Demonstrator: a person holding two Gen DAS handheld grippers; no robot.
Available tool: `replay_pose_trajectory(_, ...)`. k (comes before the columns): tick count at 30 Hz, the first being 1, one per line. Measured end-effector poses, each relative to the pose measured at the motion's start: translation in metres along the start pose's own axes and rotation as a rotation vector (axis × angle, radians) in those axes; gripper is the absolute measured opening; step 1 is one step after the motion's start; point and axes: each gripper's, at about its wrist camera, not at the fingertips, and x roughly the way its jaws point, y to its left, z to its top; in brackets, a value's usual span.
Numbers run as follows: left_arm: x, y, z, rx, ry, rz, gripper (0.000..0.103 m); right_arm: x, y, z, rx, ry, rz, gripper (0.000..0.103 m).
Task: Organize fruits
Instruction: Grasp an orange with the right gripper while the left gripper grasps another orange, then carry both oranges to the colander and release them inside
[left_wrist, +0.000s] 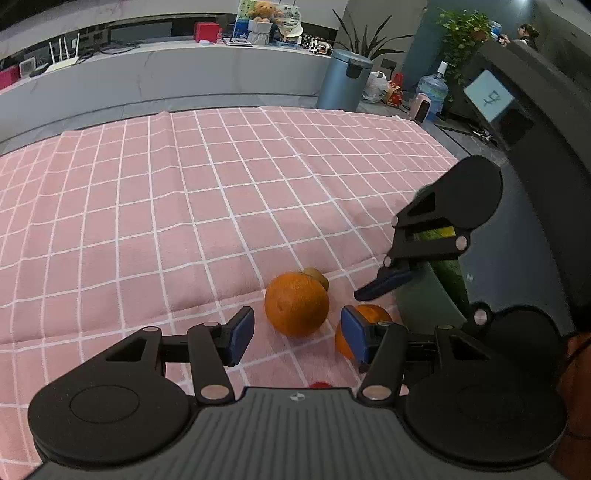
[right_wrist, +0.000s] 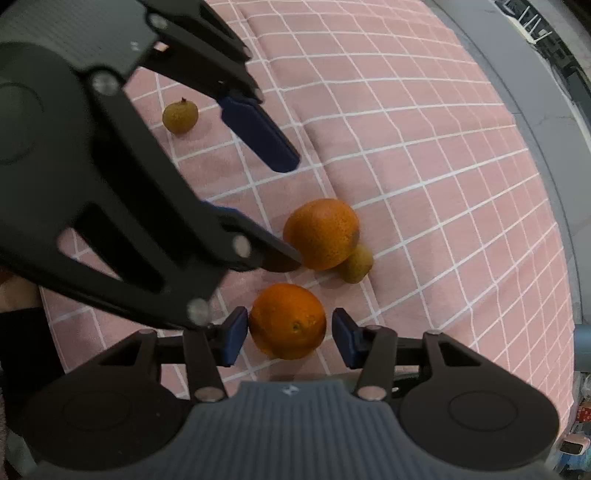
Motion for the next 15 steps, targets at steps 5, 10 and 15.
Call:
replay_pose_trajectory(5,0.013,0.000,0.003,-0.022,0.022,-0.022,0.064,0.006,-0.005,-0.001,0.007,0.000,0.033,0.046)
replay_pose_trajectory(10,0.020,-0.001,0.003,-0.034,0.027,-0.001,0.048,0.009,-0.004,0.000,0.010,-0.004,0.037,0.044)
replay_pose_trajectory(15,0.020,-0.001,0.004,-0.060,0.033,0.021,0.046,0.008,-0.002,-0.002,0.016,-0.012,0.028,0.043)
